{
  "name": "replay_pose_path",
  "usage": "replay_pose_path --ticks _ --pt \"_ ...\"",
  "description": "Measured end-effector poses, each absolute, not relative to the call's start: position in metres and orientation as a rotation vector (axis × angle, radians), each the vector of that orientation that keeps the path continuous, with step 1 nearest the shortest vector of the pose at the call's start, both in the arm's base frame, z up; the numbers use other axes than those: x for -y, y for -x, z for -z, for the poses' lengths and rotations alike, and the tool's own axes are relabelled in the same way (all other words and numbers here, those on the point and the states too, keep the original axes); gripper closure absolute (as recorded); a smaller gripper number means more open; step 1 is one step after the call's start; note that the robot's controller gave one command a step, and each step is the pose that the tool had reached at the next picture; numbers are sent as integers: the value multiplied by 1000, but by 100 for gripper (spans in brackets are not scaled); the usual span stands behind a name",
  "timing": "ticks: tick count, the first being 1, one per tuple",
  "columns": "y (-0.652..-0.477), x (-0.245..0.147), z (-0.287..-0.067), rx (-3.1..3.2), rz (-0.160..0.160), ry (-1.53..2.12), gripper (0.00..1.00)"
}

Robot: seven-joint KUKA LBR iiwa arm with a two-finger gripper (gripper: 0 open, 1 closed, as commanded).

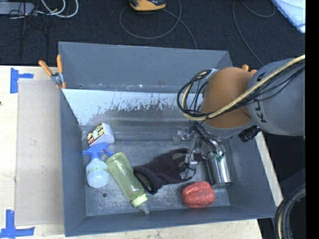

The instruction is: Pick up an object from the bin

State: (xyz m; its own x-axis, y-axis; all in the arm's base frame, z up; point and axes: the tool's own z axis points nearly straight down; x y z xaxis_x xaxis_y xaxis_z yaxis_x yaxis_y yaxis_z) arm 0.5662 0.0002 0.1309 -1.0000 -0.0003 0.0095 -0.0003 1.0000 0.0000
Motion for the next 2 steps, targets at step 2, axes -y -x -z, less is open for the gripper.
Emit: replay_pose_path --ticks 2 --pt "-568 -16 -120 3142 -2 131 0"
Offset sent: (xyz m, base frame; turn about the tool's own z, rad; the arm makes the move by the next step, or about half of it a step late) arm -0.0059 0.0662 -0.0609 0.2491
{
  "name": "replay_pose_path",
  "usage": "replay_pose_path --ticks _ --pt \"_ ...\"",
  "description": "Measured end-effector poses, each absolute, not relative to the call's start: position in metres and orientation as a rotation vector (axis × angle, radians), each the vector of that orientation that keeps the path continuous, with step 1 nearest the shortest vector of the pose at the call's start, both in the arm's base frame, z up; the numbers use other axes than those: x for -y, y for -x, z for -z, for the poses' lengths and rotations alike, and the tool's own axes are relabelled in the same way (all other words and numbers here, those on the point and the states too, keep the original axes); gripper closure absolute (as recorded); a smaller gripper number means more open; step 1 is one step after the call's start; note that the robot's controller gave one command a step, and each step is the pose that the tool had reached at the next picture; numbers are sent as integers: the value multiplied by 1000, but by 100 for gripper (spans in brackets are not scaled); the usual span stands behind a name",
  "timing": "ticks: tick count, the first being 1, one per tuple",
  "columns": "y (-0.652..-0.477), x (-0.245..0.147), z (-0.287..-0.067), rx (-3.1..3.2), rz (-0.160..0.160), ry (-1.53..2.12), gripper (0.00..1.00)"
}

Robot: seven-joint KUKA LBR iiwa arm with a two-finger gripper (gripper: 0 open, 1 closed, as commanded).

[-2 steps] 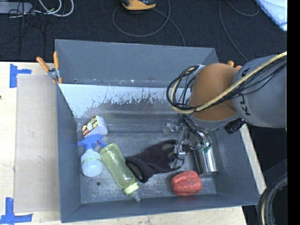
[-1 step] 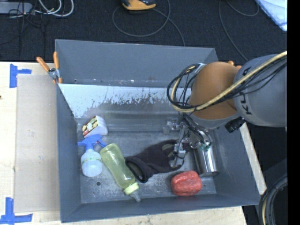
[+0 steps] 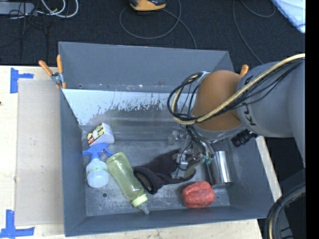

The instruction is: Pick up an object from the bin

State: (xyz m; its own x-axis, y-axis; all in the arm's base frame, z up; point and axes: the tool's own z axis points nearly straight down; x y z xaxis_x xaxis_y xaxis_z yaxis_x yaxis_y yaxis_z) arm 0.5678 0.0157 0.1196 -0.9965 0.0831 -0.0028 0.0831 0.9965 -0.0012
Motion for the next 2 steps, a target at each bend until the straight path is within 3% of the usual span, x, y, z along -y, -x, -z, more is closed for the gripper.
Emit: replay_pose_path --ticks 1,2 --pt "-576 -36 -74 -3038 -5 799 100" --pt "-577 -36 -73 -3040 -6 796 100"
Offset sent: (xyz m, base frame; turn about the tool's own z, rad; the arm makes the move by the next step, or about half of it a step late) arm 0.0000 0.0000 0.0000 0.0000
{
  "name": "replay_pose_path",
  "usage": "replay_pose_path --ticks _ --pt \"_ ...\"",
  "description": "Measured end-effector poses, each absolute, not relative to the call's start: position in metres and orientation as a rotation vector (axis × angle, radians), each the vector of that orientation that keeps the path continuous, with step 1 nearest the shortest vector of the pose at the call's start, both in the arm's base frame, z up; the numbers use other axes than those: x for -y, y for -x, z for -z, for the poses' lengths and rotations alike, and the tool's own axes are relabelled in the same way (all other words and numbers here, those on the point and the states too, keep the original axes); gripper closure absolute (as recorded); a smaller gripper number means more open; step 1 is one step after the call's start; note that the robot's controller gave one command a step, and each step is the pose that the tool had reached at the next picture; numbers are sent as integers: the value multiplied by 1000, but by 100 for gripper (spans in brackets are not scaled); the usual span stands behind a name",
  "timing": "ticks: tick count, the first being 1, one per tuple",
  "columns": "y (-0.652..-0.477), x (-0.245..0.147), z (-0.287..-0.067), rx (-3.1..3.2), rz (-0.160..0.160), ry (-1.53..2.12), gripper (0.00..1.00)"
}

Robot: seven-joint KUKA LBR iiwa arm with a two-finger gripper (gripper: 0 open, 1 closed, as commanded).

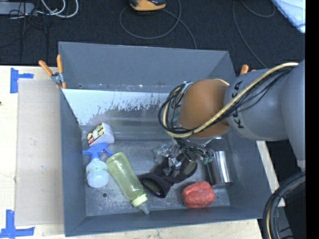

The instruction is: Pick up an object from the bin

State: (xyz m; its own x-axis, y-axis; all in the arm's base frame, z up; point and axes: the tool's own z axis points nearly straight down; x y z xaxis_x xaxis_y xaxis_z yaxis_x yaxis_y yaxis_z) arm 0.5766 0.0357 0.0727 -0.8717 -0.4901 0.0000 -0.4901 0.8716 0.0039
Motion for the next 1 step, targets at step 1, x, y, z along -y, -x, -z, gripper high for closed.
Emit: replay_pose_path --ticks 1 --pt "-574 -37 -210 3064 6 -701 100"
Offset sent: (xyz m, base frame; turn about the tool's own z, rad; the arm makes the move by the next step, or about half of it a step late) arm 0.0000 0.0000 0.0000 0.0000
